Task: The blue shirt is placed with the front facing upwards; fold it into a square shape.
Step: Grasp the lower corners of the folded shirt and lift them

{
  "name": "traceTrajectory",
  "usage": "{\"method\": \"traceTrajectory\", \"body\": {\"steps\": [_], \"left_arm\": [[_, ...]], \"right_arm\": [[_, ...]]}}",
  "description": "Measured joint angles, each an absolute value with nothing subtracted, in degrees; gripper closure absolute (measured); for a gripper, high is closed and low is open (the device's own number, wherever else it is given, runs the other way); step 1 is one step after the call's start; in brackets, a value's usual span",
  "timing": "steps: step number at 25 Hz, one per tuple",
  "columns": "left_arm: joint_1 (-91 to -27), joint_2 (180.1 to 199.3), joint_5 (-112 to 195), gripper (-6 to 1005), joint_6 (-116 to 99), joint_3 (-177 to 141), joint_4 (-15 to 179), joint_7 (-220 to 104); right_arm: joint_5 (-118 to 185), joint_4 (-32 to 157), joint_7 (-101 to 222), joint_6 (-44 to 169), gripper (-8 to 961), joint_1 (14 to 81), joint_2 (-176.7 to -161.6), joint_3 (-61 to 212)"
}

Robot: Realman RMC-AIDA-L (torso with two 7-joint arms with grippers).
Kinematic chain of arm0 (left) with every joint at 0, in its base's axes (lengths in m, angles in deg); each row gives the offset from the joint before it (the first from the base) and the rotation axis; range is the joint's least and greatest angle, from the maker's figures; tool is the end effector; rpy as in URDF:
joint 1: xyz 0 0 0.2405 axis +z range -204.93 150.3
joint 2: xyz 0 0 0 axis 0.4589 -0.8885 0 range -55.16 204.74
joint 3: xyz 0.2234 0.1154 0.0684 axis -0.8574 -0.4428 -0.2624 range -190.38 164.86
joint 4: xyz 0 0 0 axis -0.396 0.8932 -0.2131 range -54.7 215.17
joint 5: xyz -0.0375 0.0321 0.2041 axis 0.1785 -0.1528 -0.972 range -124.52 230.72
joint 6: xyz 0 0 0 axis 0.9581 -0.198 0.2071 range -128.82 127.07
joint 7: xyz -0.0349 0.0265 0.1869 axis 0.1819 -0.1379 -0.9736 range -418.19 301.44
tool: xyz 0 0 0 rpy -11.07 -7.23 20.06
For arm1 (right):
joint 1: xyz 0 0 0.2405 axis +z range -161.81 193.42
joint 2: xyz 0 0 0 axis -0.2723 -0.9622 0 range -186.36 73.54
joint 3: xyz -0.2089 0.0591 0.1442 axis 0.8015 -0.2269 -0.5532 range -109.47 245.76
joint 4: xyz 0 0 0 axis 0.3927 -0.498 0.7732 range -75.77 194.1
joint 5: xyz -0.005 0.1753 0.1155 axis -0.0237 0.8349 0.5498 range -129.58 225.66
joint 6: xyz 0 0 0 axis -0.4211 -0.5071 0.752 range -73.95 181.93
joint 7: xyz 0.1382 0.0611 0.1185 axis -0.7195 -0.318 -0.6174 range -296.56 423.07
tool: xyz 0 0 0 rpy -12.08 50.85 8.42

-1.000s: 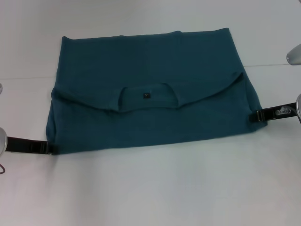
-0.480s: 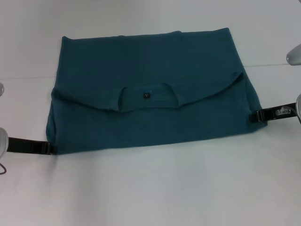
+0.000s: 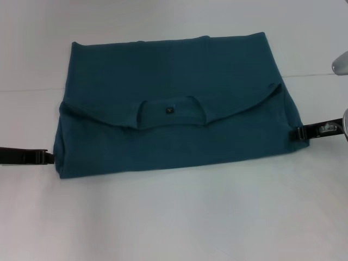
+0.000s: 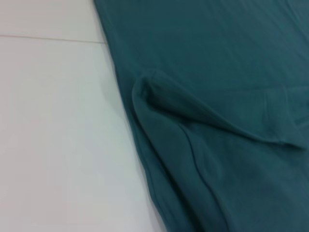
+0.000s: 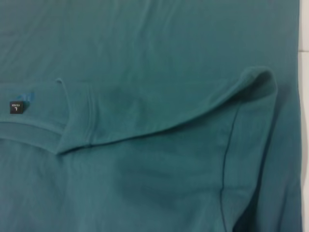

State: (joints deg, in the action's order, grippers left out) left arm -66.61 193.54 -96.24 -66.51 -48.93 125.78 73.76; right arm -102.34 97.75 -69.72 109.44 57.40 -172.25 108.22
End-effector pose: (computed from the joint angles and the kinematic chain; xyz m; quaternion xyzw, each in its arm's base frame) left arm -0.3145 0.4274 -0.0086 -0.7954 -0.5305 -0.0340 0.2910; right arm 0.3286 0.4503 -0.0014 -0.7880 0.5117 0.0045 0.3424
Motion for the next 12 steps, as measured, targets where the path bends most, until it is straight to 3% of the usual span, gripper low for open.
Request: {"method": "traceTrajectory", "body": {"steps": [7, 12], "left_arm": [[-66.84, 194.0, -96.06, 963, -69.1, -49.57, 126.01, 73.17], [-66.52, 194.58, -93.7, 813, -69.29, -49.02, 127.94, 74.16]], "right_arm": [[-102.34, 97.75, -69.72, 109.33, 926, 57.33, -172.25, 108.22], [-102.34, 97.75, -69.66, 109.17, 926, 57.43, -172.25, 108.22]]}}
